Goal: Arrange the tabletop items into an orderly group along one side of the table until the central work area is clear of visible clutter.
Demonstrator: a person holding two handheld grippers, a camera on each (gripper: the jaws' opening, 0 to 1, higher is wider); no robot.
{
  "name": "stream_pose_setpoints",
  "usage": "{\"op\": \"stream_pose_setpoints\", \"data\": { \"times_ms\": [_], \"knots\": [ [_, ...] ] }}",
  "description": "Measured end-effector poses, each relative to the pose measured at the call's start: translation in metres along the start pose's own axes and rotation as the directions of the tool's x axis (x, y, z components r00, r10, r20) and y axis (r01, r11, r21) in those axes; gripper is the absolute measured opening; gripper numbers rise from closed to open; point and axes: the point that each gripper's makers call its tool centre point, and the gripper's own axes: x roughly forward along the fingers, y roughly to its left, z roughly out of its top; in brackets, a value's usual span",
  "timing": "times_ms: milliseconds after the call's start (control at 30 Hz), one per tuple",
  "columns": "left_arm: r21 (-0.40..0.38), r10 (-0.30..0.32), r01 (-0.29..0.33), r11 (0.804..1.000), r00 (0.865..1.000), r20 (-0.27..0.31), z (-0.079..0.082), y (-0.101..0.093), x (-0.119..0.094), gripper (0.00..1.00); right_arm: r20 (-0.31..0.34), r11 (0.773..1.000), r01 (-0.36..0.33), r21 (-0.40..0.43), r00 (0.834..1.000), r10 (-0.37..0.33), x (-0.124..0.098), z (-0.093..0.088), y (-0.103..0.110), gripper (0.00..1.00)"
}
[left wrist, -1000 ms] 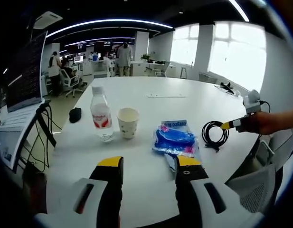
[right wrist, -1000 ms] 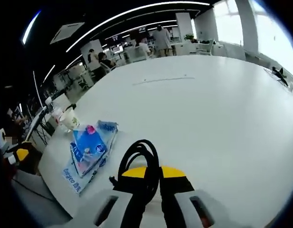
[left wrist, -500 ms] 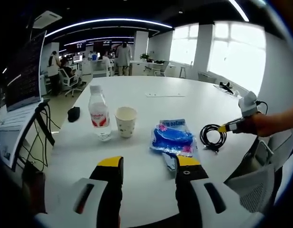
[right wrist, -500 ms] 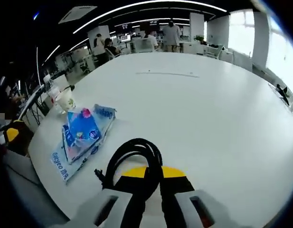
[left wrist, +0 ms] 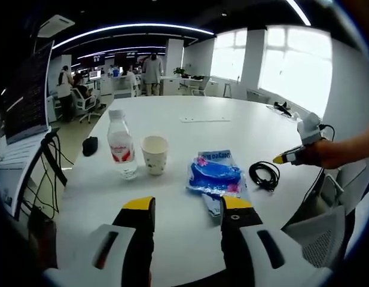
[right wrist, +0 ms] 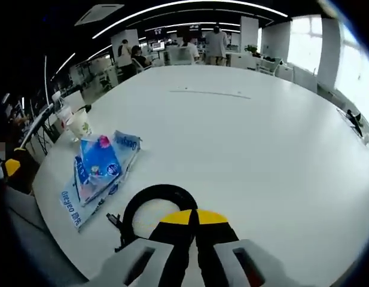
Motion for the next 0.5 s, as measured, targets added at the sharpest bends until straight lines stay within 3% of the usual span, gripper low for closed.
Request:
{"op": "stream_pose_setpoints", "data": {
  "times_ms": [200, 500],
  "knots": [
    [0.004, -0.007, 0.007, 1.0, 1.0, -0.007, -0.002, -0.004, 0.0, 0.42, 0.001, 1.0, -0.003, 0.0, 1.0, 0.003, -0.003, -0.003, -0.002, 0.0],
    [0.015, -0.013, 0.014, 1.0, 1.0, -0.016, -0.004, -0.007, 0.001, 0.42, -0.015, 1.0, 0.002, 0.014, 1.0, -0.002, -0.009, -0.022, 0.004, 0.0]
  ]
}}
